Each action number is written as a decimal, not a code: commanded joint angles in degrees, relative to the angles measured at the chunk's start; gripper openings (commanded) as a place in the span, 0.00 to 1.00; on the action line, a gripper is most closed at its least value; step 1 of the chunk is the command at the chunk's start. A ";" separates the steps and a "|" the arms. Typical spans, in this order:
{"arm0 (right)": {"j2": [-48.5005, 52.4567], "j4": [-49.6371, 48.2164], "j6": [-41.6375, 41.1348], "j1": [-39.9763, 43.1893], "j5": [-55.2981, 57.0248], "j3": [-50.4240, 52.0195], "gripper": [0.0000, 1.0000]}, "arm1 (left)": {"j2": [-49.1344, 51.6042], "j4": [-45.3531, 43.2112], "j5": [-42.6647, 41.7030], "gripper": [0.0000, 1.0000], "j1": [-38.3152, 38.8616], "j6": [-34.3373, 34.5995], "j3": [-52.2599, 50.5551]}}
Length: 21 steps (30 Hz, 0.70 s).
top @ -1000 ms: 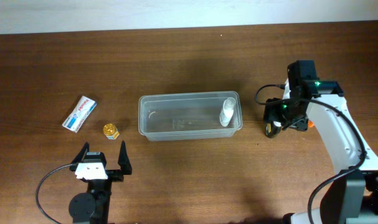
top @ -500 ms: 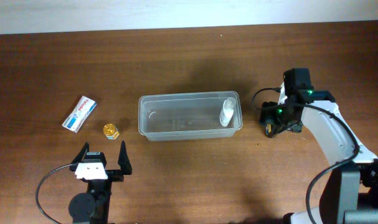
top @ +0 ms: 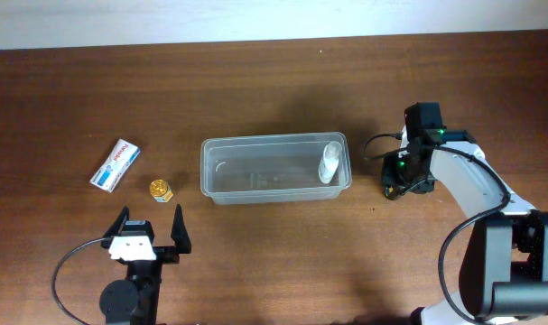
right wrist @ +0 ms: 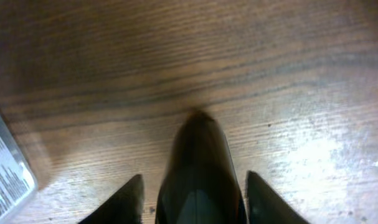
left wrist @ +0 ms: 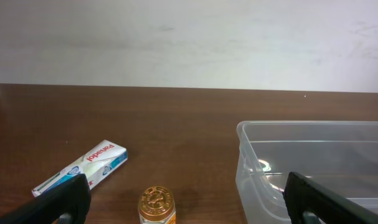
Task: Pack container
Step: 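Move the right gripper to the dark bottle and grasp it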
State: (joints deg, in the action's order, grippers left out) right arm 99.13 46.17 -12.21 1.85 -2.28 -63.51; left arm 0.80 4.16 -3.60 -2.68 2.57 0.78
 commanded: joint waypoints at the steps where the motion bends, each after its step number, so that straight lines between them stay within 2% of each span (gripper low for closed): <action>1: 0.28 -0.37 -0.02 0.44 1.55 0.46 0.38 | -0.28 0.22 0.39 0.99 -0.26 -1.09 -0.28; 7: 0.28 0.15 -0.04 0.44 2.10 0.44 0.18 | -0.28 0.22 0.39 0.99 -0.26 -1.07 -0.28; 12: 0.24 3.61 -0.24 0.44 2.08 -1.22 0.17 | -0.28 0.22 0.39 0.99 -0.26 -1.07 -0.28; 18: 0.17 13.00 -0.24 0.44 1.81 -9.62 0.09 | -0.28 0.22 0.39 0.99 -0.26 -1.09 -0.28; 21: -0.24 17.99 -0.20 0.42 1.07 -14.71 0.08 | -0.28 0.22 0.39 1.00 -0.26 -1.07 -0.28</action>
State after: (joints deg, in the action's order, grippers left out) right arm 99.53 62.52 -12.01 1.85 -1.37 -72.86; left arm 0.80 4.16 -3.60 -2.68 2.57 0.78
